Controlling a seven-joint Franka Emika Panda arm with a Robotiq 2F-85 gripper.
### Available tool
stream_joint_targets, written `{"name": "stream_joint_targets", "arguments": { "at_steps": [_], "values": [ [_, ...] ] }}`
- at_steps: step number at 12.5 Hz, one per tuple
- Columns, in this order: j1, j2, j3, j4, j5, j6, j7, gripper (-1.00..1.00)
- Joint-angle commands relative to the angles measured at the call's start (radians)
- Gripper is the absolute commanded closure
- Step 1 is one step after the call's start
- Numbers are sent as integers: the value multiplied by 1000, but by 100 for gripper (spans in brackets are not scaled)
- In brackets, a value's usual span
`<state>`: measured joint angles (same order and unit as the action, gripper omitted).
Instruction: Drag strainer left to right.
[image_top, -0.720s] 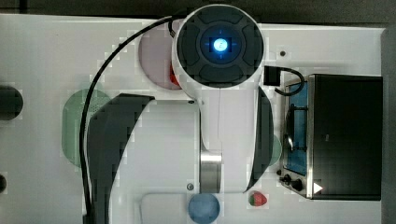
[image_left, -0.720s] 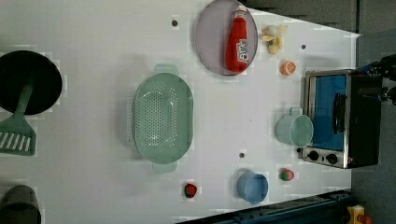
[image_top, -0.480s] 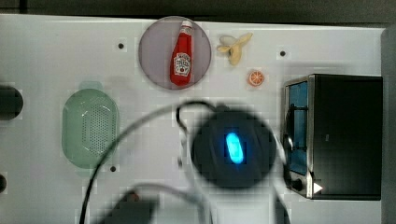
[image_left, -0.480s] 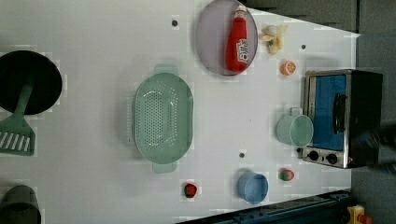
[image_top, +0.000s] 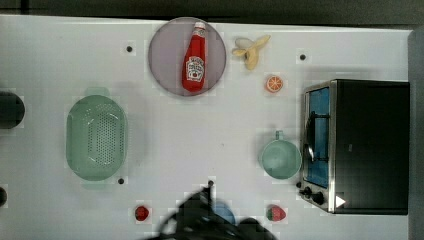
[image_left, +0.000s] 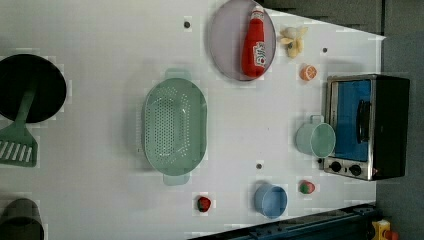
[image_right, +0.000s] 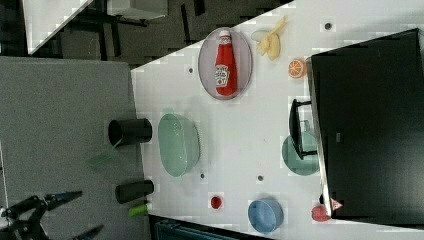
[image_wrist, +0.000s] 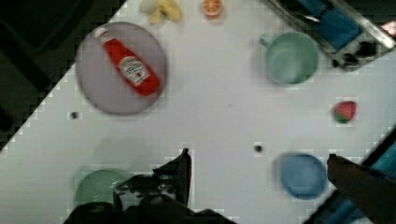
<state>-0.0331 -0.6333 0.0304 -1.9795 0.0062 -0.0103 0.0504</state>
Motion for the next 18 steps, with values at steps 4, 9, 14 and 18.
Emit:
{"name": "stream_joint_targets", "arguments": {
  "at_steps": [4,9,14,18],
  "values": [
    [57,281,319,-160,10,221,259,-100],
    [59,559,517,-200,9,538,692,-100],
    [65,820,560,-204,-16,769,1049,-100],
    [71,980,548,-203,-92,887,1230,-100]
  ]
}}
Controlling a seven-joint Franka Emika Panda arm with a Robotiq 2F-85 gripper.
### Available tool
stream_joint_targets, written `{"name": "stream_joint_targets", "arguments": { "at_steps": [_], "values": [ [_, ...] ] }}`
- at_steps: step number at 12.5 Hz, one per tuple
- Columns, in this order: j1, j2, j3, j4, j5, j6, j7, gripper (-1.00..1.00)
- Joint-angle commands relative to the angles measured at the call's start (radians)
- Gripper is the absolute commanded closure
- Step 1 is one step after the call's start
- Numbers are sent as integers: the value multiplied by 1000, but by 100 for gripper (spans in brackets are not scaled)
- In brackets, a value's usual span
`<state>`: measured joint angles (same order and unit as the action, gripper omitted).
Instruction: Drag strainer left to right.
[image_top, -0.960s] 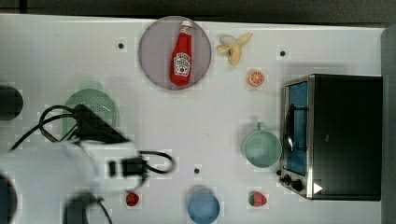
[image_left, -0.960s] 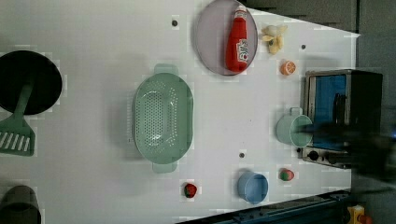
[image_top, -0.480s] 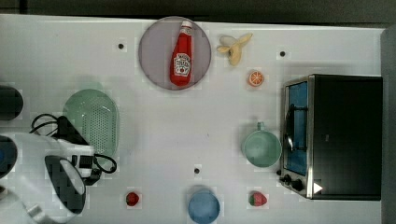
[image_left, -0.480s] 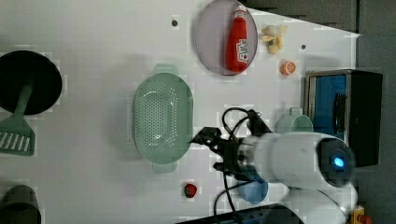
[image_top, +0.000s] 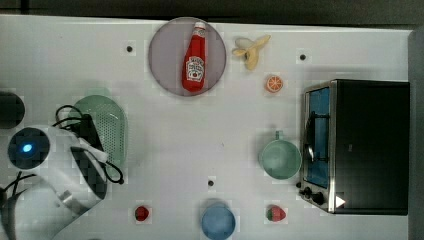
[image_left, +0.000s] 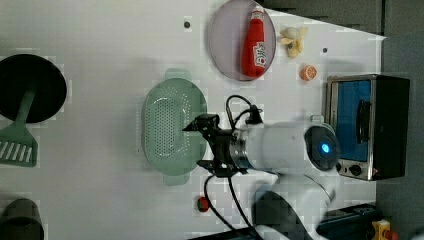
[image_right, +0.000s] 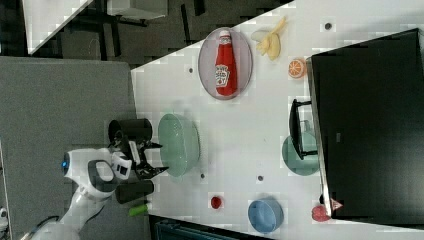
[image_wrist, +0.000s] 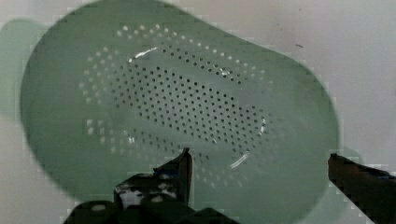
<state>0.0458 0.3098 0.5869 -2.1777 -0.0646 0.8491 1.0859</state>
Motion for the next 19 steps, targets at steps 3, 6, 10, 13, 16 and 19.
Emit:
{"name": "stream_joint_targets", "arguments": {
  "at_steps": [3,6,10,13,16,19],
  "values": [
    [8,130,-37,-3,-103,121,288,-100],
    [27,190,-85,-2,-129,162,289,-100],
    [36,223,-131,-4,-140,220,288,-100],
    [34,222,-158,-7,-141,217,287,-100],
    [25,209,-182,-24,-141,217,285,-100],
    [0,170,-200,-60,-141,216,272,-100]
  ]
}}
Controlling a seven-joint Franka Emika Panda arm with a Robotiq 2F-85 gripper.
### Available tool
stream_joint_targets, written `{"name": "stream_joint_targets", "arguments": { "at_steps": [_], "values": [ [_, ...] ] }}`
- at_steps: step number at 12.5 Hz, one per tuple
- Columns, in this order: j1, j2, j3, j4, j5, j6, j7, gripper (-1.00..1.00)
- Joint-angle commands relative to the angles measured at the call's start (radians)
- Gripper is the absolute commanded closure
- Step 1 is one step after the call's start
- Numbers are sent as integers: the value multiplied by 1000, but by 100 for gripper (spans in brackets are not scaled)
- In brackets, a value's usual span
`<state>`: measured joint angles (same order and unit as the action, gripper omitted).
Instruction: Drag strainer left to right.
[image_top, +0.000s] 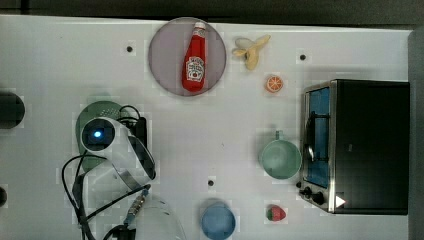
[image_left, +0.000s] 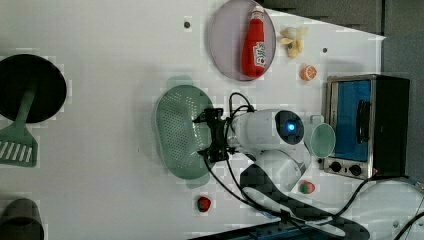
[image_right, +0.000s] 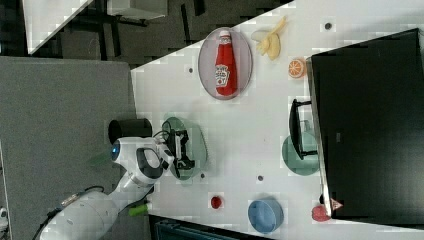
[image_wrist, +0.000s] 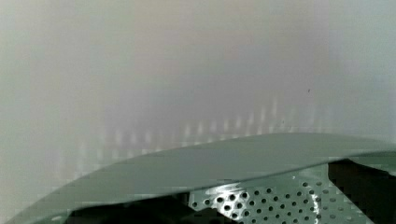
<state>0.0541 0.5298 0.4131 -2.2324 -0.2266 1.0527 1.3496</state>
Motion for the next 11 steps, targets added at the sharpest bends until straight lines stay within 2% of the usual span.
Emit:
{"name": "stream_joint_targets", "arguments": {
  "at_steps": [1,11],
  "values": [
    [-18,-64,-32,-20,21,14,8,-100],
    [-99,-136,-125,-107,21,13,-186,-100]
  ]
}}
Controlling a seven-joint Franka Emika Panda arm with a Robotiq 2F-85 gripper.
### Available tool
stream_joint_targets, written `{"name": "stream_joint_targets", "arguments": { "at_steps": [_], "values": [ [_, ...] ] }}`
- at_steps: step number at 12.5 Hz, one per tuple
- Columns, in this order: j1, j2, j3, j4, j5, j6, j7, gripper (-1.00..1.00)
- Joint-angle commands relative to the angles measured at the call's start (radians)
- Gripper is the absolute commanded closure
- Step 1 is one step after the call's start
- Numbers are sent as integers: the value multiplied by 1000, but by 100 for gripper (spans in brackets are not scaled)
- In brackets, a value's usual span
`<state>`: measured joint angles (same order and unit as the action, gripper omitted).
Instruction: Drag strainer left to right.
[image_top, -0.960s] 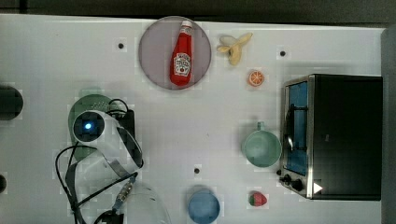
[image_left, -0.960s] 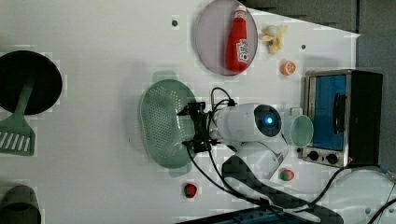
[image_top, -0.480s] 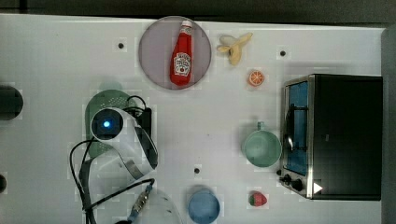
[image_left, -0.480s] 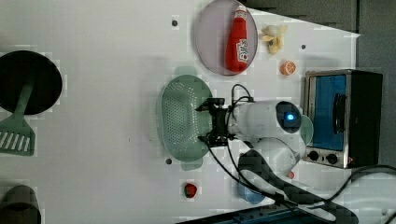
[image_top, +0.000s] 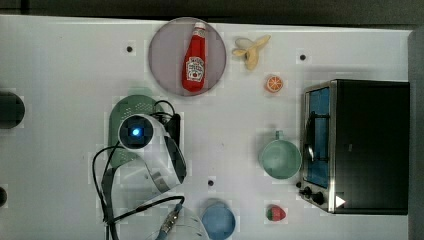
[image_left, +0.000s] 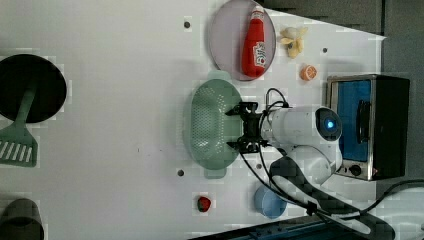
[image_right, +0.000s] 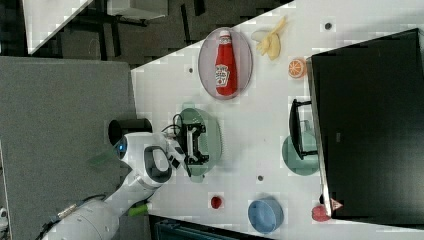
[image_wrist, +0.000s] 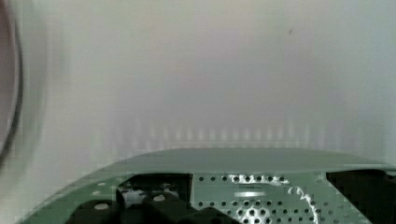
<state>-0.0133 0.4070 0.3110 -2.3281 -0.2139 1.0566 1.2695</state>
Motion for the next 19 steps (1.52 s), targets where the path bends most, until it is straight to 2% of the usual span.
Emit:
{"name": "stream_joint_targets", "arguments": {
  "at_steps": [1,19],
  "values": [
    [-35,-20,-41,-16,9,8,-129,-100],
    [-41,-40,-363,-22,8,26,-437,-100]
  ]
}}
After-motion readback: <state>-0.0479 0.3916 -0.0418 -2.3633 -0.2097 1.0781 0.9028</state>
